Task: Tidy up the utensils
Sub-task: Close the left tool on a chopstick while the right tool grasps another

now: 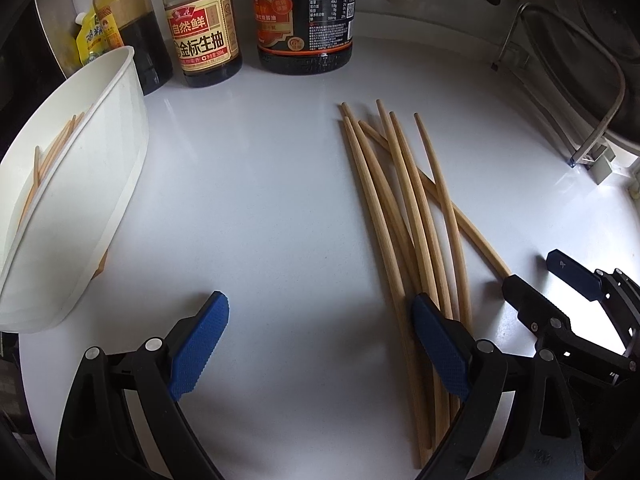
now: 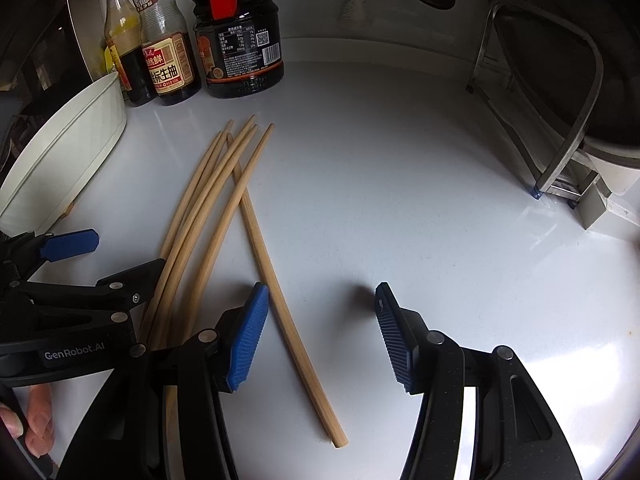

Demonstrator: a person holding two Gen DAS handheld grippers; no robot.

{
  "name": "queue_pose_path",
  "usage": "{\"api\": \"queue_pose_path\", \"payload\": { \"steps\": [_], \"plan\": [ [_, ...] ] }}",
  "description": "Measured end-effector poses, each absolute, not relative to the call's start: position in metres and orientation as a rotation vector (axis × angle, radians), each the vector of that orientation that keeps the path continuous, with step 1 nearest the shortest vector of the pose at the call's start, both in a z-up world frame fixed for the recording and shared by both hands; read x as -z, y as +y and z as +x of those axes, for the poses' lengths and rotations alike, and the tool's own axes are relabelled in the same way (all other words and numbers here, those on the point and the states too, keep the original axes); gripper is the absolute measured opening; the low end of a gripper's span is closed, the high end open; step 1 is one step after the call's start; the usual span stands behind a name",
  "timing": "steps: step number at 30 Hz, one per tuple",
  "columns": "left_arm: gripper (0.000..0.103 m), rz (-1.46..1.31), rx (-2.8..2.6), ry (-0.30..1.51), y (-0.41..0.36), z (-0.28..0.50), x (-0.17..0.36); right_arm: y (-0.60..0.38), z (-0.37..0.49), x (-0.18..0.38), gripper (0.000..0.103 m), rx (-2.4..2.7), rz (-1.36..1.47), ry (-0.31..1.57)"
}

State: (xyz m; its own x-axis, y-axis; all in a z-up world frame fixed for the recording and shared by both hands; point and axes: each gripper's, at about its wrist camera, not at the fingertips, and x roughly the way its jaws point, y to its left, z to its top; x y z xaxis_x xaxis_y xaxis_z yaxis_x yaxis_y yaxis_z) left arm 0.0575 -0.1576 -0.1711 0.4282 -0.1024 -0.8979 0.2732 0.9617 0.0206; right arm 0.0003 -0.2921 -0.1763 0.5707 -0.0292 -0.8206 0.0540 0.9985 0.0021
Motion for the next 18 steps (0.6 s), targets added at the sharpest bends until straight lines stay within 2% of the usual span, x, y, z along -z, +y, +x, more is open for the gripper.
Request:
{"api": "queue_pose_path", "payload": {
  "steps": [10, 12, 14, 15, 17, 18],
  "plan": [
    [0.090, 0.148, 0.193, 1.095, -0.140, 0.057, 0.171, -0.288, 0.005, 0.178, 0.053, 0.028, 0.005, 0.947],
    [0.082, 0.151, 0.198, 1.085, -0.141, 0.057, 0.170, -0.286, 0.007, 0.178, 0.053, 0.011, -0.006, 0.940],
    [0.067, 0.161, 0.216, 1.081, -0.144, 0.057, 0.167, -0.283, 0.009, 0.178, 0.044, -0.015, -0.017, 0.936],
    [0.063, 0.166, 0.225, 1.079, -0.147, 0.056, 0.165, -0.280, 0.010, 0.177, 0.040, -0.029, -0.030, 0.937],
    [0.043, 0.176, 0.247, 1.074, -0.151, 0.054, 0.163, -0.275, 0.012, 0.176, 0.016, -0.048, -0.051, 0.943],
    [0.037, 0.182, 0.258, 1.072, -0.153, 0.053, 0.162, -0.272, 0.013, 0.175, 0.010, -0.051, -0.063, 0.946]
  ]
}}
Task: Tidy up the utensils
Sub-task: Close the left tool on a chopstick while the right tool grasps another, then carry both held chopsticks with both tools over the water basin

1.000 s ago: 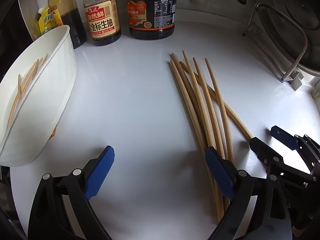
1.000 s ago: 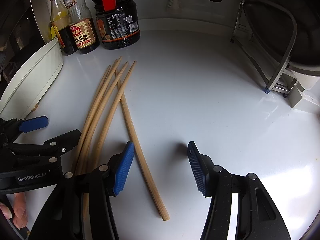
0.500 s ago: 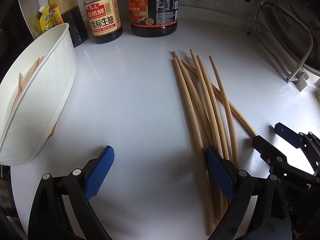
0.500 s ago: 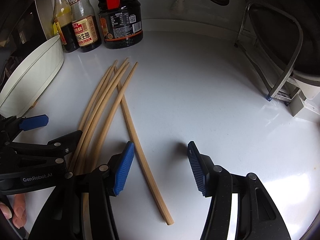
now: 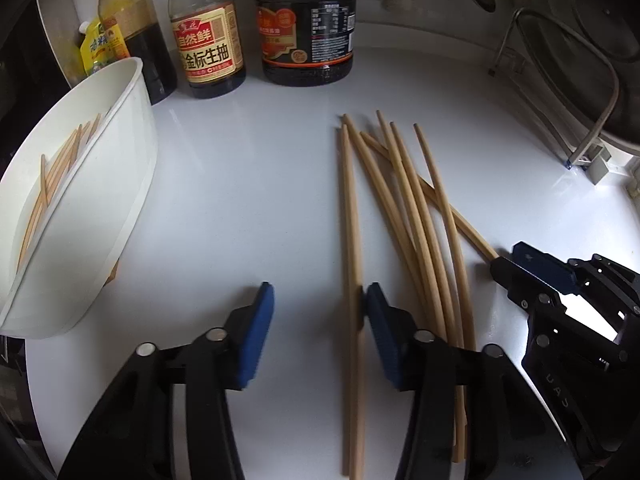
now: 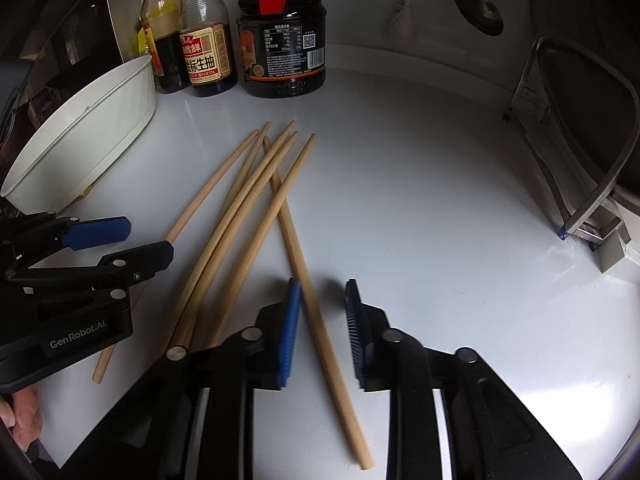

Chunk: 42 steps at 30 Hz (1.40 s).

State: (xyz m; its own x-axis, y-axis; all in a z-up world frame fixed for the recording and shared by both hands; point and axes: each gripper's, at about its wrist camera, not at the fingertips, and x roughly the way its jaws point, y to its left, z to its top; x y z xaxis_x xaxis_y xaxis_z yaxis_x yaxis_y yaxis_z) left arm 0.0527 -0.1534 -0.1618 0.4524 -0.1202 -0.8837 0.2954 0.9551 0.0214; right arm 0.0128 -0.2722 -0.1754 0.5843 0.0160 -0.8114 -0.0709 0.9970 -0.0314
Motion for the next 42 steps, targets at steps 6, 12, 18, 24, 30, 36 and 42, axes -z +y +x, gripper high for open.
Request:
{"api": "queue_pose_path", "payload": {
  "steps": [6, 12, 18, 24, 30, 36, 42],
  "plan": [
    [0.007, 0.186, 0.299, 1.089, -0.159, 0.052, 0.160, -0.275, 0.012, 0.174, 0.006, -0.030, -0.032, 0.954],
    [0.007, 0.147, 0.302, 1.100, -0.152, 0.057, 0.154, -0.301, 0.008, 0.173, 0.006, 0.051, 0.070, 0.952],
    [0.007, 0.115, 0.329, 1.077, -0.147, 0.056, 0.133, -0.319, -0.001, 0.160, 0.006, 0.085, 0.139, 0.940],
    [0.007, 0.103, 0.344, 1.044, -0.130, 0.054, 0.101, -0.307, -0.011, 0.133, 0.006, 0.063, 0.163, 0.917],
    [0.007, 0.077, 0.321, 0.994, -0.091, 0.056, 0.063, -0.271, -0.010, 0.100, 0.006, -0.002, 0.176, 0.880],
    [0.007, 0.039, 0.256, 0.947, -0.034, 0.065, 0.032, -0.217, 0.014, 0.067, 0.006, -0.104, 0.162, 0.836],
    [0.007, 0.012, 0.169, 0.934, 0.032, 0.082, 0.020, -0.151, 0.054, 0.046, 0.006, -0.217, 0.133, 0.809]
  ]
}}
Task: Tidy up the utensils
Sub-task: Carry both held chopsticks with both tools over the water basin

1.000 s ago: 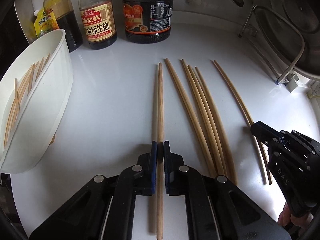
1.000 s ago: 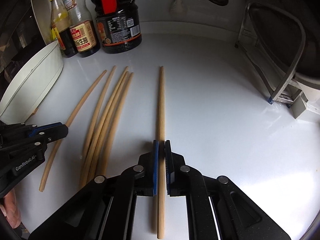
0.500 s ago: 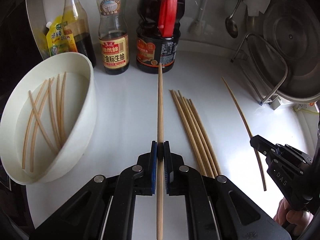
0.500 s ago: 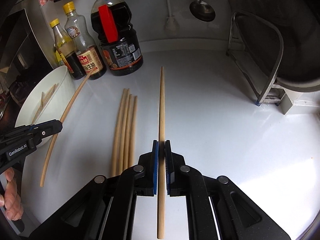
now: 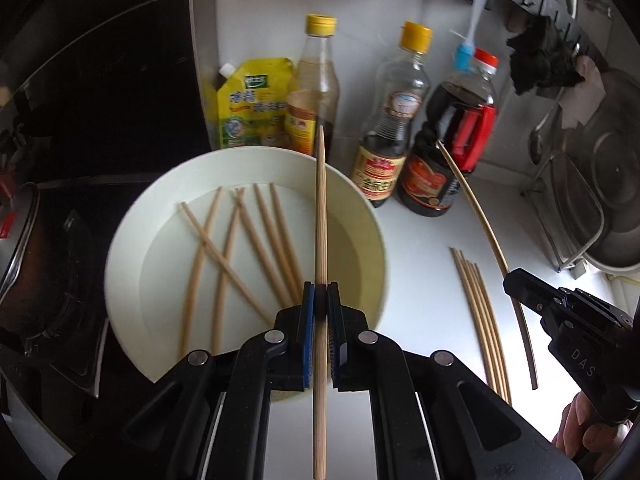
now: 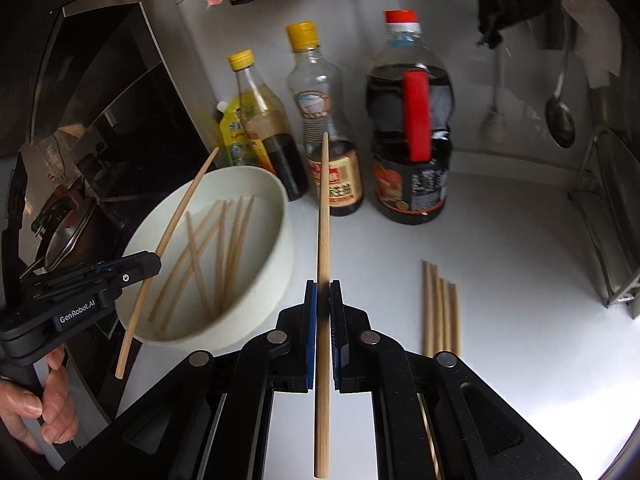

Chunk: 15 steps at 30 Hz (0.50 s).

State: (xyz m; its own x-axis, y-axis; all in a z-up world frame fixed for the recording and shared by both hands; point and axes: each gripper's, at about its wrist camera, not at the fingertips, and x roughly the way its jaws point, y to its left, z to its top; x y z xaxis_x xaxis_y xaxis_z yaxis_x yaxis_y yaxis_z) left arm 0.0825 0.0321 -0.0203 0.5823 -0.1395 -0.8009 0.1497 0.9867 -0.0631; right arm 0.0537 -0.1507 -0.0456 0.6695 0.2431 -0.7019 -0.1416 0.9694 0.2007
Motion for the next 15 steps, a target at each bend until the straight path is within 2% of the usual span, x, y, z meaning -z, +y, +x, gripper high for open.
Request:
{"api": "queue_pose_path", "payload": {
  "steps": [7, 15],
  "plan": [
    [0.007, -0.001, 0.101, 0.973, 0.092, 0.113, 0.031, -0.073, 0.101, 0.048, 0.006, -0.322, 0.101, 0.841],
    [0.007, 0.000, 0.114, 1.037, 0.116, 0.151, 0.061, -0.024, 0.145, 0.077, 0.006, -0.339, 0.101, 0.943]
  ]
}}
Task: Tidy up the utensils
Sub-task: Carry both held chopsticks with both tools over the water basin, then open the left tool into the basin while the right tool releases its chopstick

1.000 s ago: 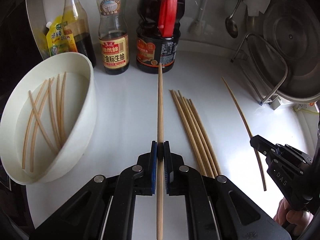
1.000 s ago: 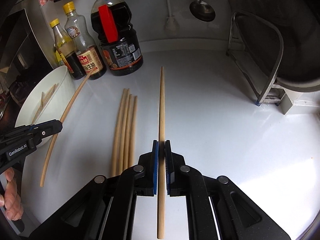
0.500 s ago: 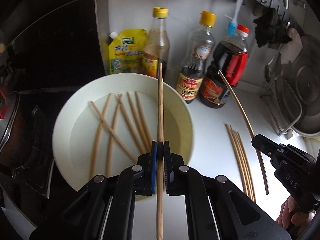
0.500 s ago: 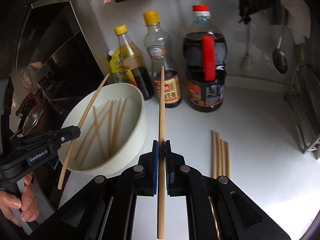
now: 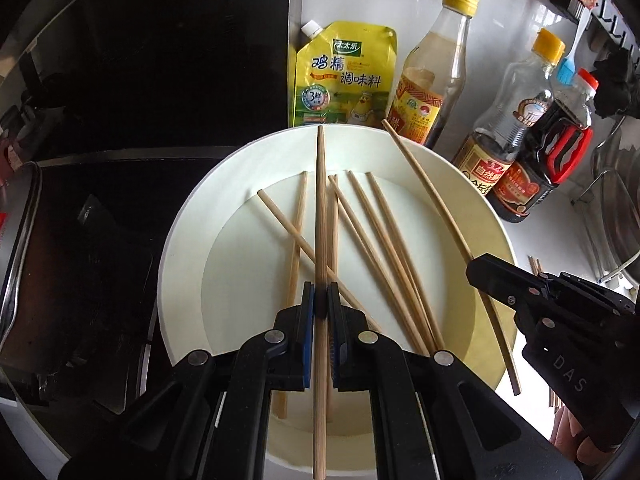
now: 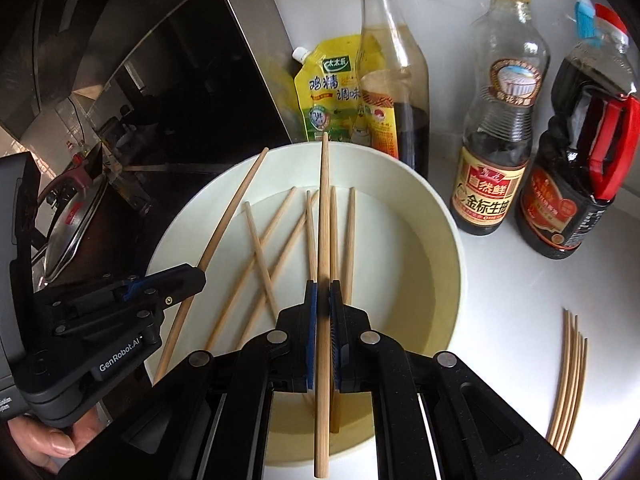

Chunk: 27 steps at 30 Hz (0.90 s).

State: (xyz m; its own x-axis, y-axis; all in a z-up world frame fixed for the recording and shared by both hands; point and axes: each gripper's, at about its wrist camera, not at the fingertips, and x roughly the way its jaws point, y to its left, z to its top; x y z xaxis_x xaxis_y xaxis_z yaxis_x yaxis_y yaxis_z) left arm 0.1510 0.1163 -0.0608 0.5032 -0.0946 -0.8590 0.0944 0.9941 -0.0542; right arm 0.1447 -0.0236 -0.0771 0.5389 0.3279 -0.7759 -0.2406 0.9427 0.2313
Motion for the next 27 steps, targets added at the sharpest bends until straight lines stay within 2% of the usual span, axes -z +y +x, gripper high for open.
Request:
{"api": "queue_pose_path", "payload": {
  "steps": [9, 19, 21, 23, 25, 27],
  "plan": [
    [0.007, -0.012, 0.143, 1.104, 0.121, 0.174, 0.090, -0.014, 0.170, 0.106, 0.006, -0.292, 0.099, 1.044],
    [0.008, -0.029, 0.146, 1.118, 0.122, 0.178, 0.094, -0.015, 0.170, 0.111, 0.006, -0.279, 0.095, 1.065],
    [0.016, -0.036, 0.137, 1.114, 0.125, 0.176, 0.092, -0.017, 0.169, 0.109, 0.007, -0.270, 0.095, 1.050],
    [0.044, -0.035, 0.124, 1.093, 0.127, 0.174, 0.088, -0.020, 0.167, 0.105, 0.007, -0.266, 0.097, 1.040],
    [0.052, -0.029, 0.112, 1.072, 0.128, 0.171, 0.083, -0.022, 0.164, 0.103, 0.007, -0.261, 0.094, 1.031],
    [0.052, -0.030, 0.109, 1.067, 0.130, 0.169, 0.079, -0.023, 0.162, 0.101, 0.007, -0.257, 0.092, 1.025]
  ]
}}
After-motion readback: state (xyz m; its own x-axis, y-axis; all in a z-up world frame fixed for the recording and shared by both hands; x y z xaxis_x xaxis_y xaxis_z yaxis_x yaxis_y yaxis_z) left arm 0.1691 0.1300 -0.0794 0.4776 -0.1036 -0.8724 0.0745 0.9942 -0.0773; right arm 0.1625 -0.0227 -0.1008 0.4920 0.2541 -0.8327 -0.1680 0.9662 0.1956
